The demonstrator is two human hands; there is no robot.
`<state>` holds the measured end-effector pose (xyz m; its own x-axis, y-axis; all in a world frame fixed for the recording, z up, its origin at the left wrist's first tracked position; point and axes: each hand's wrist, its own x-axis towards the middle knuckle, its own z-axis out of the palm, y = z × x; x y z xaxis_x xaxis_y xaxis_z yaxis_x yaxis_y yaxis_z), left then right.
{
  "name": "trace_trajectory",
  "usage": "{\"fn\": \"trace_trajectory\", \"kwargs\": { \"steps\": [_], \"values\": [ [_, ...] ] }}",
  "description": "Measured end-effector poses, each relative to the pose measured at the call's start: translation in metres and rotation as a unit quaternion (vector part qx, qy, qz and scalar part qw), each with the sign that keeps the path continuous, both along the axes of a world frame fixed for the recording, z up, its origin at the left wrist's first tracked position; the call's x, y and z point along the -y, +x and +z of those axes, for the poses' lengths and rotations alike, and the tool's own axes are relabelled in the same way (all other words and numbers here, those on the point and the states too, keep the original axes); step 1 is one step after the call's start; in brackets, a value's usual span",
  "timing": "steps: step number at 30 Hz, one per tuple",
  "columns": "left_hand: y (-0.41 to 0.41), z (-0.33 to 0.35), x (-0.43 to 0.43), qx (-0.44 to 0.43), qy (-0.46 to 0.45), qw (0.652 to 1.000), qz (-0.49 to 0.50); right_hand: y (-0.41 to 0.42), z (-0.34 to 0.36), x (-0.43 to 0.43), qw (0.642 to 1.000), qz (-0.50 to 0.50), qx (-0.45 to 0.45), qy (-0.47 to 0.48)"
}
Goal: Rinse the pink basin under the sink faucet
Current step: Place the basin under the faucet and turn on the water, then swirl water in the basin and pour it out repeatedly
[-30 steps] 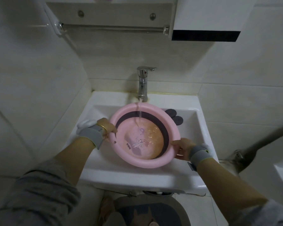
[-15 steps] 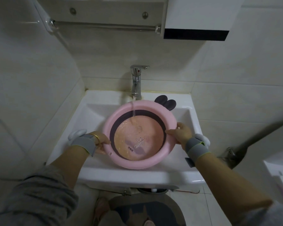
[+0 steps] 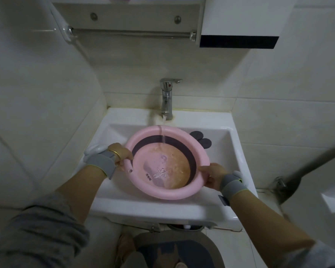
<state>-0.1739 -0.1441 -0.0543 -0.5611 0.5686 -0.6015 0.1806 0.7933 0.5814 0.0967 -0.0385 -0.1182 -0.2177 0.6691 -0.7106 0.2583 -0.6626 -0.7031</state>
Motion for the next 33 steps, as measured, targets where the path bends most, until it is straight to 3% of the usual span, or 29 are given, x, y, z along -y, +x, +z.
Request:
{"fn": "trace_trajectory", "kwargs": {
  "steps": [9, 14, 17, 20, 24, 33],
  "values": [
    [0.008, -0.020, 0.008, 0.096, 0.012, 0.992, 0.085, -0.010, 0.033, -0.015, 0.988, -0.052, -0.091, 0.113],
    [0.018, -0.031, 0.002, 0.156, 0.041, 0.981, 0.106, -0.014, 0.059, -0.022, 0.974, -0.050, -0.061, 0.212],
    [0.018, -0.035, -0.004, 0.130, 0.014, 0.989, 0.075, -0.019, 0.076, -0.019, 0.956, -0.022, -0.019, 0.293],
    [0.016, -0.037, -0.008, 0.115, 0.006, 0.991, 0.068, -0.023, 0.087, -0.013, 0.919, 0.047, 0.069, 0.386],
    [0.015, -0.034, -0.012, 0.139, 0.026, 0.986, 0.083, -0.027, 0.092, -0.003, 0.839, 0.161, 0.205, 0.478],
    [0.020, -0.032, -0.017, 0.141, 0.020, 0.987, 0.070, -0.038, 0.097, 0.008, 0.725, 0.298, 0.328, 0.527]
  ]
}}
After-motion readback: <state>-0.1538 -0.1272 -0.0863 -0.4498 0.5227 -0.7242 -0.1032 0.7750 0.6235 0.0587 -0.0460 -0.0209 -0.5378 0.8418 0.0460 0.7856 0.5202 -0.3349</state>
